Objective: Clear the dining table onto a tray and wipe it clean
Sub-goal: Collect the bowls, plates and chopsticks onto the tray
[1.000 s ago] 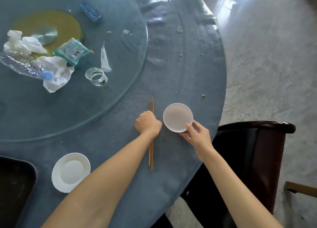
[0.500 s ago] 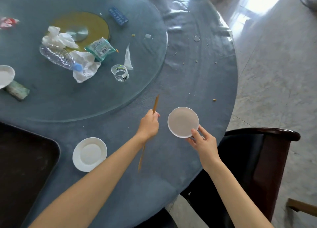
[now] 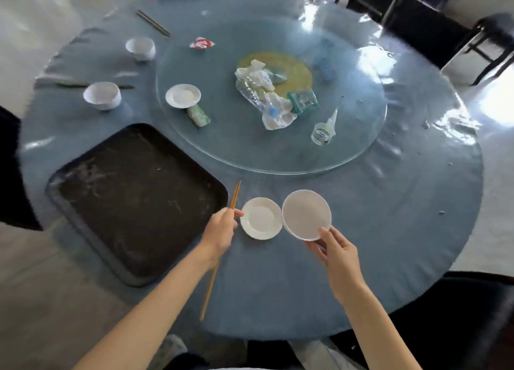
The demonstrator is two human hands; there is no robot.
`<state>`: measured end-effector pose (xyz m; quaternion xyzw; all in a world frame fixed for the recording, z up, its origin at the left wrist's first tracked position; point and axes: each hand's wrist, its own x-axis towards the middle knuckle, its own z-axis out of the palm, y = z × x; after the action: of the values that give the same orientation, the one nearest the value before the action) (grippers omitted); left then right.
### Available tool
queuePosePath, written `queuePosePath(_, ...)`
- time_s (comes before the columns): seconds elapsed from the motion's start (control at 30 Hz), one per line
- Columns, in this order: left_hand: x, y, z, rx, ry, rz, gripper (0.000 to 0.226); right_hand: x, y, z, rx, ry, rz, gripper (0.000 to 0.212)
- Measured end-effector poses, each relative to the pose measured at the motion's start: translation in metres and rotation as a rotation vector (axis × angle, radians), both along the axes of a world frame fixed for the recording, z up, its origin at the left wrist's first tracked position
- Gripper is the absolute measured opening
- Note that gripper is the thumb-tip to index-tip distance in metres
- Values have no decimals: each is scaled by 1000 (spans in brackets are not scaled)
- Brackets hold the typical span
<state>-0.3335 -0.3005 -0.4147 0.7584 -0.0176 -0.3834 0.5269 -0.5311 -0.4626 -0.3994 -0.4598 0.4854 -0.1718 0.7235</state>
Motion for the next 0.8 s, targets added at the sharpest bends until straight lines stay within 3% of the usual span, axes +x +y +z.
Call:
queuePosePath(0.43, 99, 326, 17, -142, 119, 276, 32, 157, 241, 1, 16, 38, 278, 22)
queuePosePath(0.8, 208, 417, 10, -177, 93, 385, 31, 303, 332, -8, -8, 85, 414, 20)
